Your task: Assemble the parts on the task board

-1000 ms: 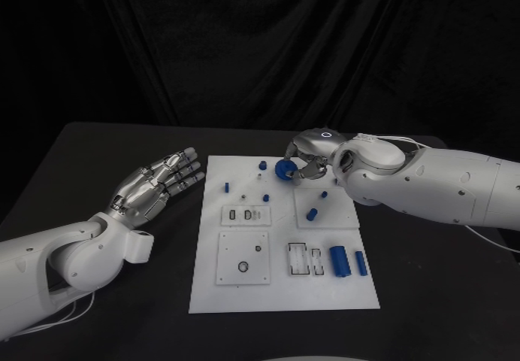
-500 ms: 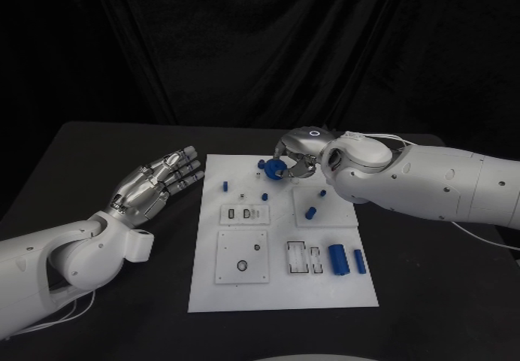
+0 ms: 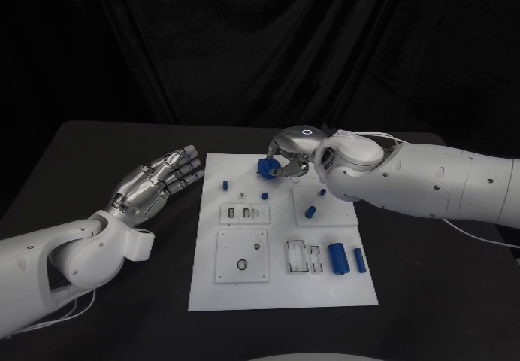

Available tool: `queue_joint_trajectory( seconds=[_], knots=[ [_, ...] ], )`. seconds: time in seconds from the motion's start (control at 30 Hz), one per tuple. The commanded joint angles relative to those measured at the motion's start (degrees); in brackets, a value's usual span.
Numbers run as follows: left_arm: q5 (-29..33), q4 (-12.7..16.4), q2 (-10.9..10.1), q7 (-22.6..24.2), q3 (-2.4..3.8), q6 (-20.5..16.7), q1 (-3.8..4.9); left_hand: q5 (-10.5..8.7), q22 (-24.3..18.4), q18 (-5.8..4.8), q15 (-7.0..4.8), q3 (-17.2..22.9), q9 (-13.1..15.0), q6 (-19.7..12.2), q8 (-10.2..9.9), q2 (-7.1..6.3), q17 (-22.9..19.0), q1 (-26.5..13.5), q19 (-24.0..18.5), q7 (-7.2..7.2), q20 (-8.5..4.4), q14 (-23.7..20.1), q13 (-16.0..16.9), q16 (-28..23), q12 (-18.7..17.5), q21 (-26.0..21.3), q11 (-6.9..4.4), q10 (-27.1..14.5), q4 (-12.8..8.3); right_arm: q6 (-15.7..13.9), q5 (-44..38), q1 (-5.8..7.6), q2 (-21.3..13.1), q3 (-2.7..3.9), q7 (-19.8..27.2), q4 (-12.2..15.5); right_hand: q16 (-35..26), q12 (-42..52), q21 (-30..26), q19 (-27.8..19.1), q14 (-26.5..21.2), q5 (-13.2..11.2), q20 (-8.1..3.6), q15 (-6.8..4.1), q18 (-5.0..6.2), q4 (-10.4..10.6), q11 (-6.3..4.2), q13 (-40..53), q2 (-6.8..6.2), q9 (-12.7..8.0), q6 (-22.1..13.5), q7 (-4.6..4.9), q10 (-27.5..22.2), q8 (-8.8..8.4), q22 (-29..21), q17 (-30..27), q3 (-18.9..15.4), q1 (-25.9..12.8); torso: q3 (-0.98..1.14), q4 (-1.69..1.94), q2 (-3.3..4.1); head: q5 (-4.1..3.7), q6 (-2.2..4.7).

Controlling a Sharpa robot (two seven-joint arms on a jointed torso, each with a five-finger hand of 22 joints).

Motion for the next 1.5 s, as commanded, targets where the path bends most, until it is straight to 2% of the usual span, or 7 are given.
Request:
queue_joint_trajectory(
  seconds=[0.03, 0.57, 1.17, 1.5],
  knots=[
    [-0.03, 0.02, 0.13, 8.42, 0.04, 0.94, -0.08, 0.21, 0.05, -0.85, 0.28, 0.24, 0.07, 0.32, 0.14, -0.18, 0.06, 0.17, 0.33, 1.51, -0.09, 0.14, 0.06, 0.1, 0.21, 0.25, 0.4, -0.11, -0.01, -0.15, -0.36, 0.07, 0.4, 0.07, 0.16, -0.29, 0.14, 0.16, 0.14, 6.04, 6.0, -0.02, -0.26, -0.39, -0.45, 0.14, -0.36, 15.08, 0.56, 15.44, 2.78, -3.28, 5.87, 1.77, 15.09, 15.09, 0.25, -0.08, -0.05, 0.05, -0.02, -0.09, 0.03],
    [-0.03, -0.09, 0.29, 8.15, 0.04, 0.99, -0.08, 0.22, 0.04, -0.87, 0.27, 0.29, 0.07, 0.29, 0.13, -0.2, 0.05, 0.15, 0.33, 1.54, -0.09, 0.13, 0.07, 0.1, 0.22, 0.24, 0.44, -0.06, -0.02, 0.05, -0.36, -0.06, 1.44, 0.07, 0.5, -0.17, 0.14, 0.16, 0.14, 6.04, 6.0, -0.37, -0.25, -0.37, -0.45, 0.13, -0.33, 15.08, 0.58, 15.53, 2.65, -3.24, 5.87, 1.71, 15.09, 15.09, 0.26, -0.11, -0.03, 0.06, -0.01, -0.13, 0.06],
    [-0.03, -0.32, 0.53, 7.98, 0.04, 1.1, -0.09, 0.23, 0.04, -0.89, 0.27, 0.35, 0.07, 0.28, 0.13, -0.21, 0.06, 0.13, 0.33, 1.57, -0.09, 0.14, 0.06, 0.13, 0.22, 0.24, 0.49, -0.08, -0.04, 0.76, -0.36, -0.59, 2.32, 0.07, 0.57, -0.44, 0.14, 0.16, 0.12, 6.02, 6.0, -0.75, -0.24, -0.35, -0.44, 0.11, -0.3, 15.08, 0.61, 15.62, 2.51, -3.2, 5.87, 1.63, 15.07, 15.09, 0.28, -0.14, -0.04, -0.04, -0.03, -0.07, -0.33],
    [-0.03, -0.57, 0.78, 7.91, 0.04, 1.26, -0.11, 0.26, 0.05, -0.91, 0.28, 0.44, 0.07, 0.29, 0.13, -0.21, 0.06, 0.12, 0.35, 1.62, -0.09, 0.16, 0.07, 0.16, 0.23, 0.26, 0.54, -0.04, -0.07, 1.37, -0.36, -0.8, 2.68, 0.07, 0.65, -0.46, 0.14, 0.16, 0.11, 6.02, 6.0, -0.99, -0.21, -0.29, -0.44, 0.11, -0.2, 15.08, 0.67, 15.66, 2.07, -3.06, 5.87, 1.36, 15.07, 15.09, 0.34, -0.18, -0.04, 0.1, -0.01, -0.33, -0.45]
  ],
)
